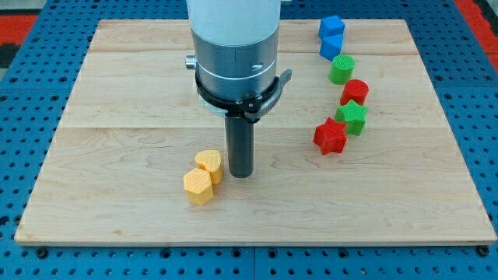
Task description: Move the red circle towards the top center of the board
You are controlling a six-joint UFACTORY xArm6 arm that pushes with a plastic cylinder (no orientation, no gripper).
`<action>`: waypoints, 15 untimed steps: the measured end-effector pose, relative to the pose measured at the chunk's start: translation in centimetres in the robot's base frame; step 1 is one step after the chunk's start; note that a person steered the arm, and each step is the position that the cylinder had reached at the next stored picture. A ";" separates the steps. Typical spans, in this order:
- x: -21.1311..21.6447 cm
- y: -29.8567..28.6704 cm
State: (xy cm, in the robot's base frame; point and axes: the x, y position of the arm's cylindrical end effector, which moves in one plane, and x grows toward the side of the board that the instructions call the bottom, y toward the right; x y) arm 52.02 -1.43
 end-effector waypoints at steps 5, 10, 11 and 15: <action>0.0 0.4; -4.6 8.3; -7.0 8.7; -6.2 25.6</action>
State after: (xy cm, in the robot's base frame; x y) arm 45.80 24.18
